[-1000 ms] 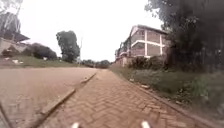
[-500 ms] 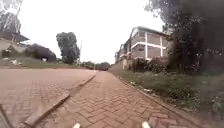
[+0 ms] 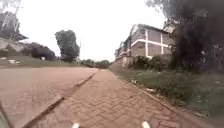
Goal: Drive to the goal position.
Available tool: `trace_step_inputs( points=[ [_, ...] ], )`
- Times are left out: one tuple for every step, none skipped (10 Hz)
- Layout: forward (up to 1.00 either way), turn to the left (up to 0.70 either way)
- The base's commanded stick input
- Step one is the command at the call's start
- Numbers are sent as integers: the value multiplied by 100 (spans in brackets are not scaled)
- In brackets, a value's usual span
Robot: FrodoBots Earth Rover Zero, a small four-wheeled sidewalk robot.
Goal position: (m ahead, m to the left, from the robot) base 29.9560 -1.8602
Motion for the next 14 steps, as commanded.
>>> trace_step_inputs(
  points=[
    [50,0],
    [50,0],
    [50,1],
    [50,4],
    [50,0],
    [50,0],
    [50,3],
    [50,8],
    [50,0],
    [50,3],
    [50,12],
    [50,5],
    [50,0],
    [50,0]
  ],
)
